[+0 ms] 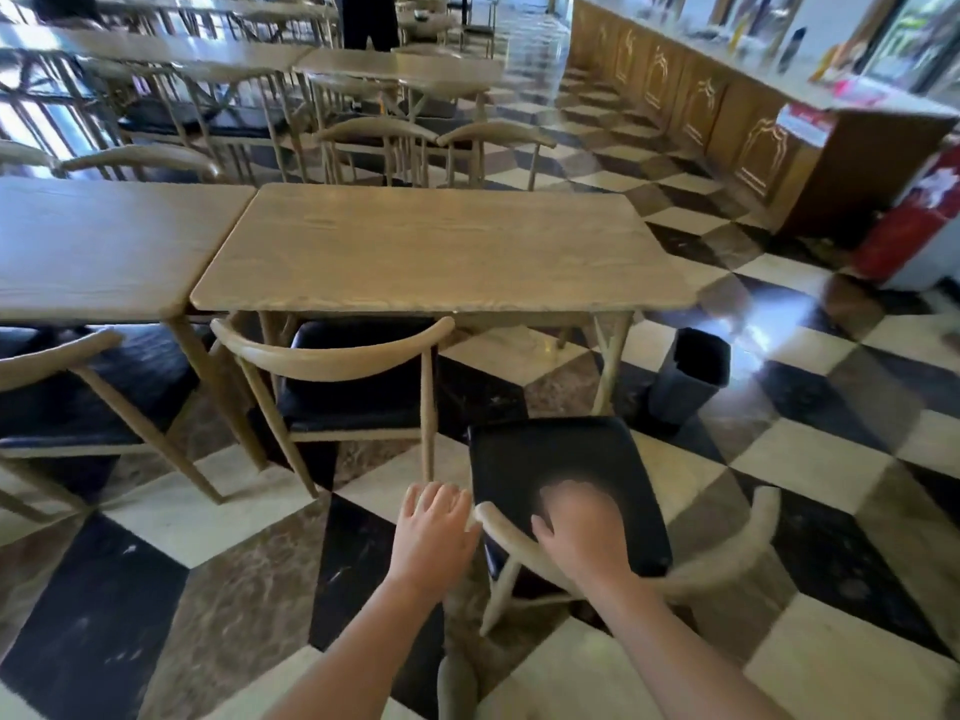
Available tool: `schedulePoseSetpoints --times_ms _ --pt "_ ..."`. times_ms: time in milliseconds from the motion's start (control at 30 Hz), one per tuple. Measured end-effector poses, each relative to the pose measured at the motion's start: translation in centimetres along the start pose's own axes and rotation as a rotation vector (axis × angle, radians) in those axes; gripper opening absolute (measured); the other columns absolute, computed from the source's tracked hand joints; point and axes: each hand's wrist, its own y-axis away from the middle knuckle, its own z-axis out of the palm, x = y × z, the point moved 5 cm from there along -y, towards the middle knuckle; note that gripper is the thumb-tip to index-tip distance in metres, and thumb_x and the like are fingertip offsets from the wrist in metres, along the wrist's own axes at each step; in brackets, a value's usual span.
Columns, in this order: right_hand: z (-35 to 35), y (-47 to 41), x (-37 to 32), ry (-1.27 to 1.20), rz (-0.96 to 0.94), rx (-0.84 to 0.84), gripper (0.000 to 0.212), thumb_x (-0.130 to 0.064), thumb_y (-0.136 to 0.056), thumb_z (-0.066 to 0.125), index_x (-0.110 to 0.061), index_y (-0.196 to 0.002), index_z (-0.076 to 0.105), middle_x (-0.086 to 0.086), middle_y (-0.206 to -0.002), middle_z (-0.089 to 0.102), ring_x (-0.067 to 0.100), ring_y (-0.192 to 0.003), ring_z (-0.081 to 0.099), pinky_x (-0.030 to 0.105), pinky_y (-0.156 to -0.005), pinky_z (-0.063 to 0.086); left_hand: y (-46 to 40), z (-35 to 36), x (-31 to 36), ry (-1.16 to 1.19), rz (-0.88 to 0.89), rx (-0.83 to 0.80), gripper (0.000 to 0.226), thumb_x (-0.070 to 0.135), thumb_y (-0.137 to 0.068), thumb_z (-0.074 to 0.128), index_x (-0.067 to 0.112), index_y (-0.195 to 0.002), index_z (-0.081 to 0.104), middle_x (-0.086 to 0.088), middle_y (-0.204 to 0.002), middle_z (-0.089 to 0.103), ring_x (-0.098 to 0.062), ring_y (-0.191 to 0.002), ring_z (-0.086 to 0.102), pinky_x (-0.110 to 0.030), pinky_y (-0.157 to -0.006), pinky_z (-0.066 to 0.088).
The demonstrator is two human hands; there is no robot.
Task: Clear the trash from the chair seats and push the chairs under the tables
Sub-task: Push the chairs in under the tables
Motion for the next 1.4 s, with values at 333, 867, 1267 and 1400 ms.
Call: schedulePoseSetpoints --times_ms 333,867,1267,1400 --pt "0.4 9.6 9.9 0.026 0.028 -0.085 0.038 -0.040 -0.095 0.044 -0.022 -0.127 0.053 -0.001 -0.119 0.060 0.017 -0.110 0.053 0.032 -0.094 0.042 4.6 3.5 10.2 -0.012 0.015 -0.072 0.044 0.040 -0.094 0.037 0.021 -0.134 0.044 0.001 -0.136 0.052 -0.019 -0.130 0.041 -0.039 -0.113 0.026" --pt "3.2 7.9 25.4 -0.012 -0.236 -0.319 0.050 -0.043 -0.091 0.052 -0.022 -0.135 0.041 0.001 -0.130 0.049 0.019 -0.119 0.044 0.035 -0.102 0.038 0.0 10.2 23.3 -0.092 -0.098 -0.198 0.043 0.038 -0.091 0.054 0.021 -0.129 0.048 0.000 -0.130 0.054 -0.020 -0.123 0.046 -0.040 -0.106 0.037" --pt "6.9 5.2 26.2 0.071 -0.365 -0.406 0.036 -0.038 -0.091 0.054 -0.018 -0.121 0.053 0.003 -0.114 0.057 0.023 -0.108 0.049 0.037 -0.088 0.043 -1.4 12.9 21.5 -0.006 -0.204 -0.321 0.031 0.048 -0.084 0.052 0.028 -0.106 0.062 0.007 -0.106 0.057 -0.013 -0.104 0.053 -0.029 -0.078 0.044" --pt "7.2 4.6 26.1 0.055 -0.387 -0.408 0.036 -0.039 -0.090 0.055 -0.016 -0.118 0.055 0.004 -0.110 0.057 0.024 -0.104 0.050 0.037 -0.082 0.045 -1.8 13.3 20.7 0.021 -0.193 -0.314 0.031 0.049 -0.086 0.050 0.030 -0.105 0.065 0.009 -0.104 0.058 -0.012 -0.102 0.053 -0.029 -0.081 0.048"
